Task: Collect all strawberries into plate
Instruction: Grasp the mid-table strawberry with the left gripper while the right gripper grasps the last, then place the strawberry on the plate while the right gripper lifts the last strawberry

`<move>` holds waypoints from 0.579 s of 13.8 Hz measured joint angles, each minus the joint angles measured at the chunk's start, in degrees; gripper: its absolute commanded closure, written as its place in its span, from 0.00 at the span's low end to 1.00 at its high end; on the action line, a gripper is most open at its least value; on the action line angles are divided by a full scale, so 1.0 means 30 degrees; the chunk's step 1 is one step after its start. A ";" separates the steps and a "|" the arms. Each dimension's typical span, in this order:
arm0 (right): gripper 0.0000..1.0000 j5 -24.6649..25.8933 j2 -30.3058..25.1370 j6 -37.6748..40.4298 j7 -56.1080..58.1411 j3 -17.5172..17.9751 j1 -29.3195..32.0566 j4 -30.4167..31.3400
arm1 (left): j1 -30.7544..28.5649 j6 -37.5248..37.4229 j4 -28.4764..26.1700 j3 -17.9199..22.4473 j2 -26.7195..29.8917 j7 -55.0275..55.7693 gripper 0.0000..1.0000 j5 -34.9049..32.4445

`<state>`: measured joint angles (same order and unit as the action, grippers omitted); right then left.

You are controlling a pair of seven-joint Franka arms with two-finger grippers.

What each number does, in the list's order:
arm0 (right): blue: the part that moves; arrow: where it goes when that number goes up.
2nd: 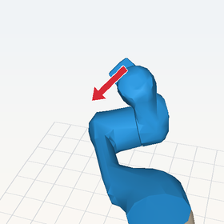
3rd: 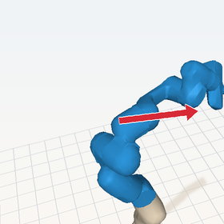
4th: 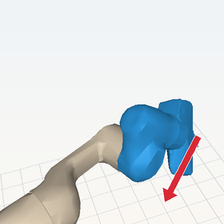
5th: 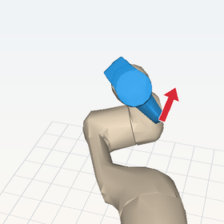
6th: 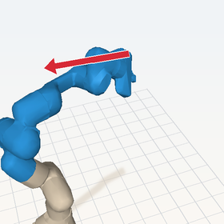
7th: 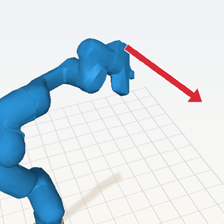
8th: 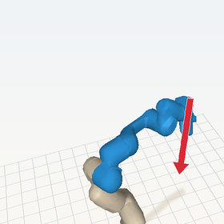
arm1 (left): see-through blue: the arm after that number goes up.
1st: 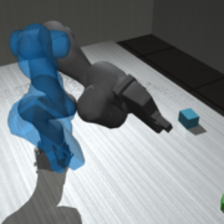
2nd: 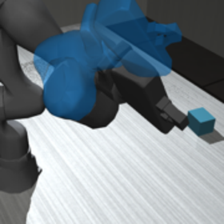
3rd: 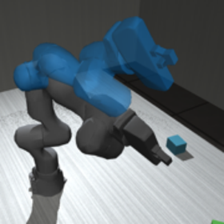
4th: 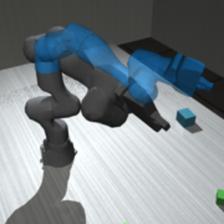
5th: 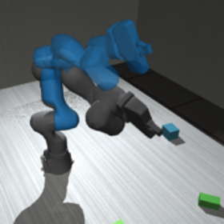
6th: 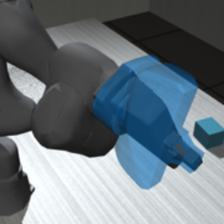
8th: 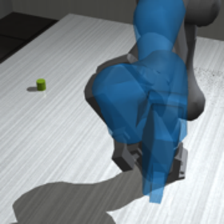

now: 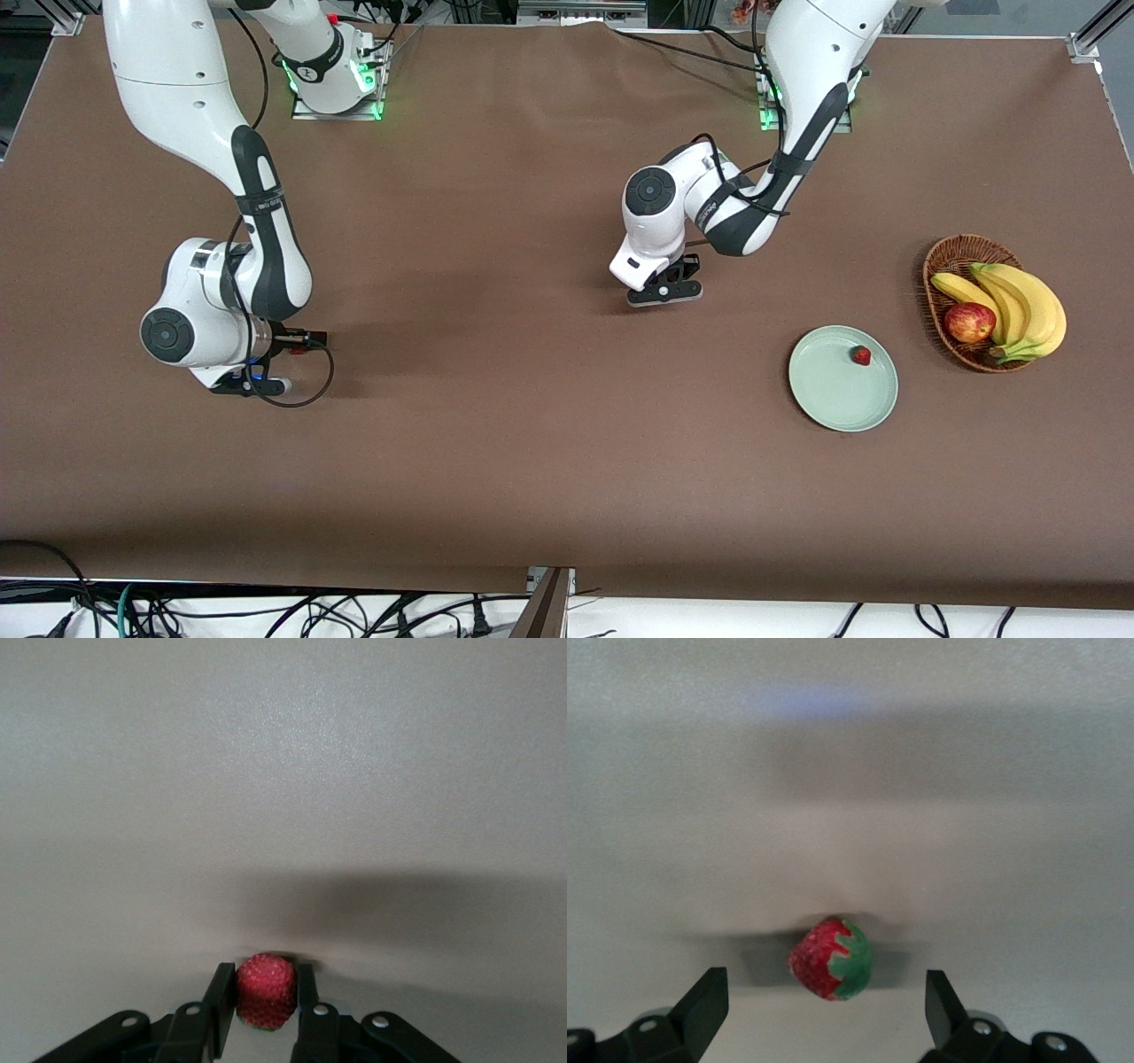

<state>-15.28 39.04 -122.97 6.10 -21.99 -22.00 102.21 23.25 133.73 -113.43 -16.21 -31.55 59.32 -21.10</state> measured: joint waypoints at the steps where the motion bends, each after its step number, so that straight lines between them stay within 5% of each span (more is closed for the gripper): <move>1: 0.40 -0.0009 0.0000 -0.0039 0.0000 0.0006 0.0000 0.0039 | -0.0015 0.0001 0.0004 0.0002 0.0005 -0.0001 0.91 0.0000; 5: 0.67 -0.0046 -0.0003 -0.0127 0.0000 0.0007 0.0001 0.0118 | -0.1281 -0.0540 0.0370 0.0247 0.0383 -0.1987 0.88 -0.0122; 8: 0.71 -0.0087 -0.0104 -0.0119 0.0000 0.0016 -0.0006 0.0133 | -0.3415 -0.2666 0.0992 0.0367 0.1514 -0.6827 0.86 -0.0130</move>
<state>-15.54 38.73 -123.33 6.10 -21.94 -22.02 102.61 13.01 125.73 -110.45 -15.11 -27.01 38.84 -21.49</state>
